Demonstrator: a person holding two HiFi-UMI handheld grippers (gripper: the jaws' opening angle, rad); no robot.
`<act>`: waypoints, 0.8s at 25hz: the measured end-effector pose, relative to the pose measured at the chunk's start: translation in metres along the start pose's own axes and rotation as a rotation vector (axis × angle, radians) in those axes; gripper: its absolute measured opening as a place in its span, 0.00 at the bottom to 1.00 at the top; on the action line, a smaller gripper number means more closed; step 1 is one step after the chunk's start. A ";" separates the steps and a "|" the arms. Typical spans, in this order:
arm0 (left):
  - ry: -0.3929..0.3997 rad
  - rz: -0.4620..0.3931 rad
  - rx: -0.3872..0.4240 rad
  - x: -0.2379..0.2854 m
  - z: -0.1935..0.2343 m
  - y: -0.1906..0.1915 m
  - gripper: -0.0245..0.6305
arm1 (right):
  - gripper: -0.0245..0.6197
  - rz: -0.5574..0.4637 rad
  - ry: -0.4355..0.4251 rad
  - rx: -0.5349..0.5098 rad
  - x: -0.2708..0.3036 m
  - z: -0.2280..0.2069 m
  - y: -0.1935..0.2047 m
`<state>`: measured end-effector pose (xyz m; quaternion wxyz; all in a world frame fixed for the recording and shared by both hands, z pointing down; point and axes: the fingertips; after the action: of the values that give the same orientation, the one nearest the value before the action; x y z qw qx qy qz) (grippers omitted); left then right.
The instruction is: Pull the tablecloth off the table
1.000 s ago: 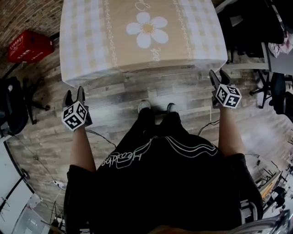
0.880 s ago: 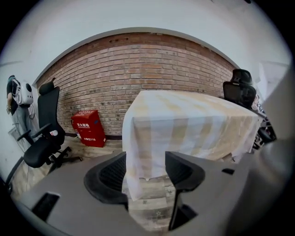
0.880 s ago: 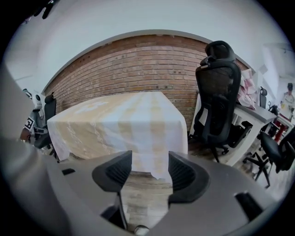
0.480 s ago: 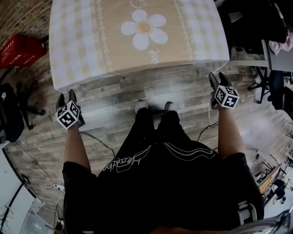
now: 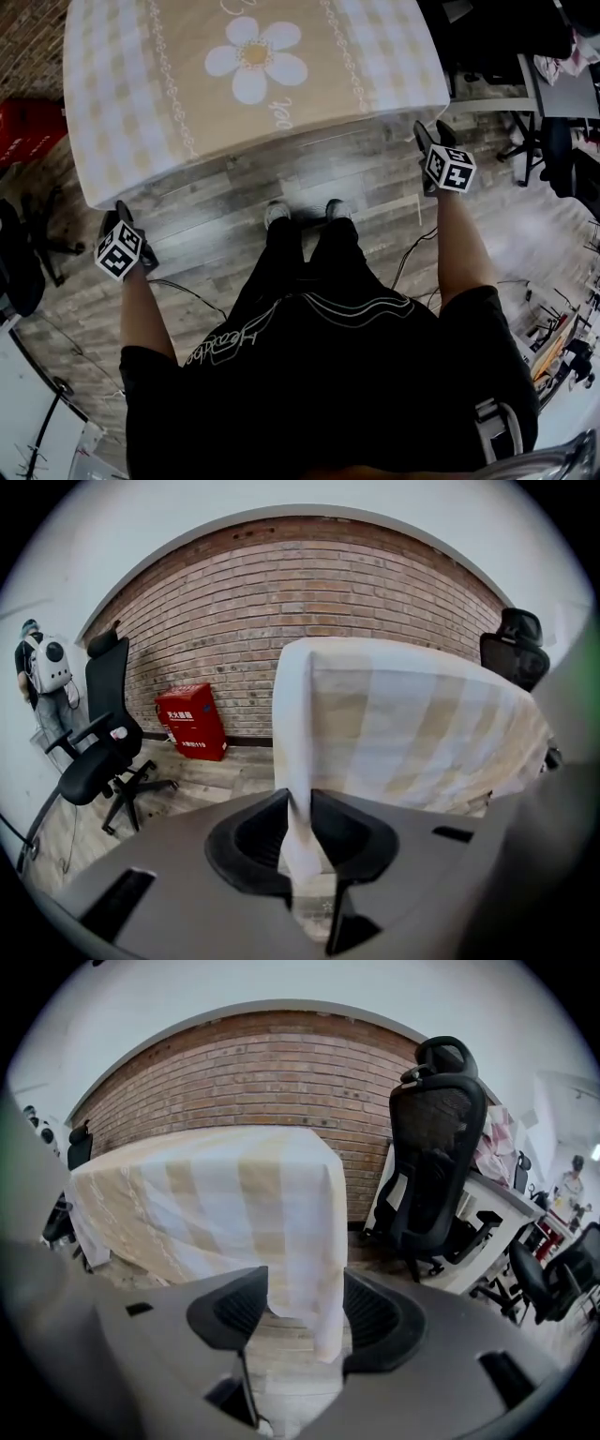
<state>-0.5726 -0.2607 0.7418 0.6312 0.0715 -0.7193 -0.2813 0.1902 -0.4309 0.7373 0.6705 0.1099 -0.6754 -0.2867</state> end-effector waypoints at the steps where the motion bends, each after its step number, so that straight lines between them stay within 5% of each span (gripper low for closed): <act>1: 0.001 -0.001 -0.004 0.000 0.000 -0.001 0.14 | 0.37 0.011 0.008 -0.011 0.005 -0.003 0.001; 11: -0.016 -0.010 -0.058 0.005 0.001 -0.002 0.07 | 0.36 0.054 0.050 -0.007 0.033 -0.022 -0.001; 20: -0.020 -0.015 -0.054 0.003 0.005 -0.001 0.05 | 0.07 0.059 0.104 -0.001 0.035 -0.023 0.003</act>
<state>-0.5783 -0.2613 0.7442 0.6235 0.0569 -0.7172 -0.3060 0.2101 -0.4525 0.7665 0.7129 0.1045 -0.6424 -0.2612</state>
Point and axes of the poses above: the fingertips, and each gripper's own axes: x forward along the fingers, z to its left, y out of its underside, and after that the axes turned 11 degrees about z, right-handed
